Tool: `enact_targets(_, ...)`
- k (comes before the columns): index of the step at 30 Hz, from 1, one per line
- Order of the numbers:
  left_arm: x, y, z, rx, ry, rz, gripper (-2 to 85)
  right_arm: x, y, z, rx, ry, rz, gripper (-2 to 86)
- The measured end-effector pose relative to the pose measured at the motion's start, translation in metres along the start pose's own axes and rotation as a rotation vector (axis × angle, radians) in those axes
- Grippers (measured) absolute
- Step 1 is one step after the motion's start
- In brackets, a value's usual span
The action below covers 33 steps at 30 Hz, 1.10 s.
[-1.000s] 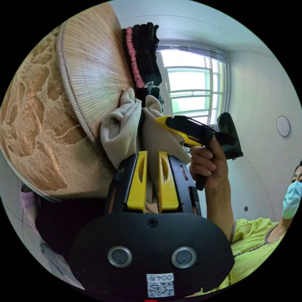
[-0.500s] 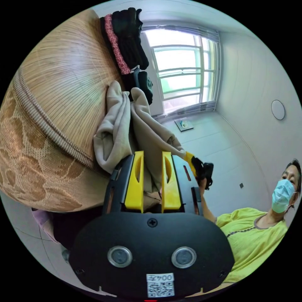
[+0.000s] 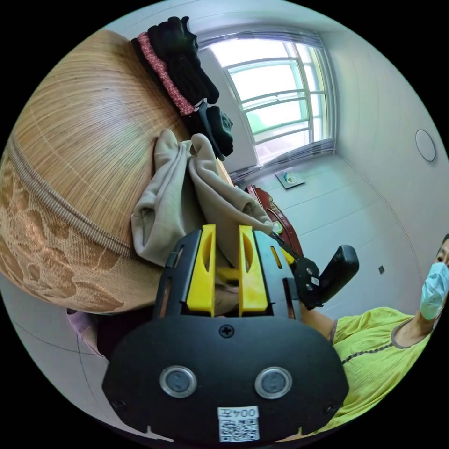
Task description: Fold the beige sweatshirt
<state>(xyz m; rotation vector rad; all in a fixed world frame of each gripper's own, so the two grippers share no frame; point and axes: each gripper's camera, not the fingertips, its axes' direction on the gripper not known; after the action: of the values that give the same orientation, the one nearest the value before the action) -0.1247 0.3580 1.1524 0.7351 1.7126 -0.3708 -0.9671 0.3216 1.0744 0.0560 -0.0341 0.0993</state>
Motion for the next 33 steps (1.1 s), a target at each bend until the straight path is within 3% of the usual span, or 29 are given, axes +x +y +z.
enact_targets(3,0.006,-0.007,0.007,-0.034,0.006,0.032,10.2,-0.008,0.000,0.014,0.012,0.259,-0.027,6.2)
enact_targets(9,0.006,-0.030,0.019,-0.033,0.102,0.014,16.5,0.085,0.050,-0.029,0.214,-0.119,0.350,5.9)
enact_targets(12,-0.008,-0.055,0.044,-0.048,0.288,-0.061,19.8,0.124,0.085,-0.030,0.294,-0.285,0.507,6.1)
enact_targets(17,-0.030,-0.107,0.115,-0.197,0.405,-0.196,25.1,0.135,0.110,-0.028,0.342,-0.311,0.550,6.2)
enact_targets(22,-0.030,-0.147,0.142,-0.163,0.433,-0.225,27.4,0.121,0.111,-0.024,0.325,-0.265,0.466,6.1)
enact_targets(27,-0.024,-0.181,0.164,-0.233,0.310,-0.204,28.3,0.088,0.099,-0.019,0.259,-0.127,0.277,6.1)
enact_targets(29,-0.014,-0.191,0.185,-0.336,0.159,-0.164,26.1,0.078,0.096,-0.017,0.246,-0.084,0.232,6.1)
enact_targets(33,0.008,-0.199,0.206,-0.378,-0.134,-0.084,12.5,0.071,0.095,-0.015,0.237,-0.044,0.212,6.1)
